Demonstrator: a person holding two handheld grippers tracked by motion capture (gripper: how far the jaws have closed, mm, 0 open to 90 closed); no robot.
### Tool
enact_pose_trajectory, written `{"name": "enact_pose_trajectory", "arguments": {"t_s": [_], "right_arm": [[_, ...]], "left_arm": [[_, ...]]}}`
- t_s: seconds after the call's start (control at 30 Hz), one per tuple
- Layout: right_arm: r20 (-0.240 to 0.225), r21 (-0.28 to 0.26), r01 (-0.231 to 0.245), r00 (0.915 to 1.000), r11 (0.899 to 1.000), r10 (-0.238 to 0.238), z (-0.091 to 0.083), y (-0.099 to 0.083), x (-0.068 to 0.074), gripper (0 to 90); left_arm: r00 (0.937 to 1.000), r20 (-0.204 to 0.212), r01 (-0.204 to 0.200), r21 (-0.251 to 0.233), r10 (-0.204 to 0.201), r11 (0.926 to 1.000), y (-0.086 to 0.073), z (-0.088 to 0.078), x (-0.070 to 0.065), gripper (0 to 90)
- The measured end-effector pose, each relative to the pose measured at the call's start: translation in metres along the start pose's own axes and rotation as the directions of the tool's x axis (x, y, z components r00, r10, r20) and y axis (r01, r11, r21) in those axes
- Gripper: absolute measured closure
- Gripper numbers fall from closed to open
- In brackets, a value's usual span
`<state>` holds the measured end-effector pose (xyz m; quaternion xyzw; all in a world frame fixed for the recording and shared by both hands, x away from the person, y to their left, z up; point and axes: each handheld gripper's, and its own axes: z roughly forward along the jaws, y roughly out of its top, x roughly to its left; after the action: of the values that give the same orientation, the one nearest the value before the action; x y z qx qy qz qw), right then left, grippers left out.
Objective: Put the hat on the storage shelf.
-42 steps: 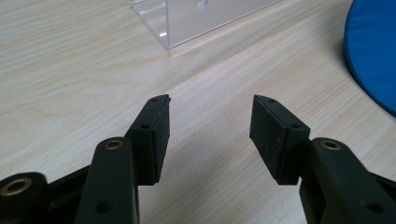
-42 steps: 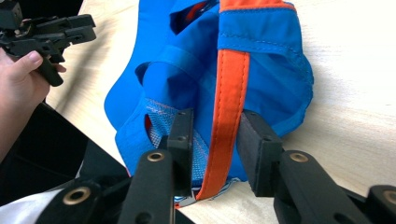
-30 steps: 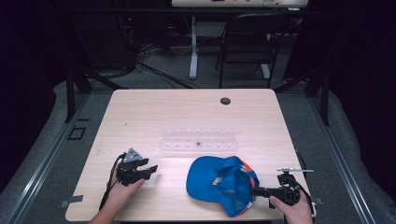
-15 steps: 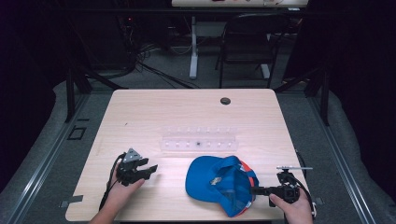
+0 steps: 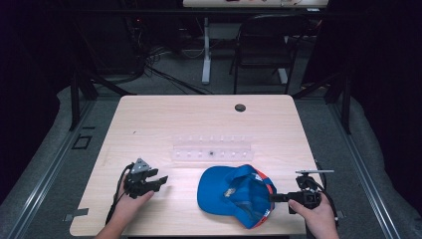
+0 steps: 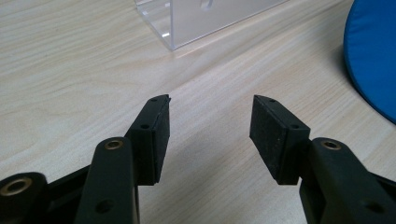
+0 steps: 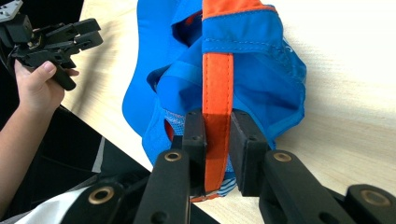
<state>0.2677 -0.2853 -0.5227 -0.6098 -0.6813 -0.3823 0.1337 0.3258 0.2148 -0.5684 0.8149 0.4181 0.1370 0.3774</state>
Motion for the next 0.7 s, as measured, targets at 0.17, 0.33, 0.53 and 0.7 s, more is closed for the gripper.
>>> {"name": "enact_pose_trajectory", "arguments": {"t_s": [0.17,0.33,0.53,0.7], "right_arm": [[0.045,0.033,0.012,0.9989,0.999,-0.014,-0.004,0.009,0.006,77.7],[0.099,0.061,0.031,0.9944,0.998,-0.036,-0.006,0.020,0.015,77.7],[0.155,0.118,0.058,0.9850,0.991,-0.076,-0.007,0.034,0.024,77.8],[0.208,0.146,0.063,0.9737,0.987,-0.093,-0.006,0.043,0.031,77.8]], "left_arm": [[1.0000,0.000,-0.003,0.000,0.003,1.0000,0.000,0.000,-0.001,48.3],[1.0000,-0.001,-0.003,0.002,0.003,1.0000,0.000,0.001,-0.001,48.4],[1.0000,0.000,0.002,-0.002,-0.002,1.0000,0.000,0.000,0.000,48.4],[1.0000,0.001,-0.002,-0.004,0.002,1.0000,0.000,-0.001,0.000,48.4]]}}
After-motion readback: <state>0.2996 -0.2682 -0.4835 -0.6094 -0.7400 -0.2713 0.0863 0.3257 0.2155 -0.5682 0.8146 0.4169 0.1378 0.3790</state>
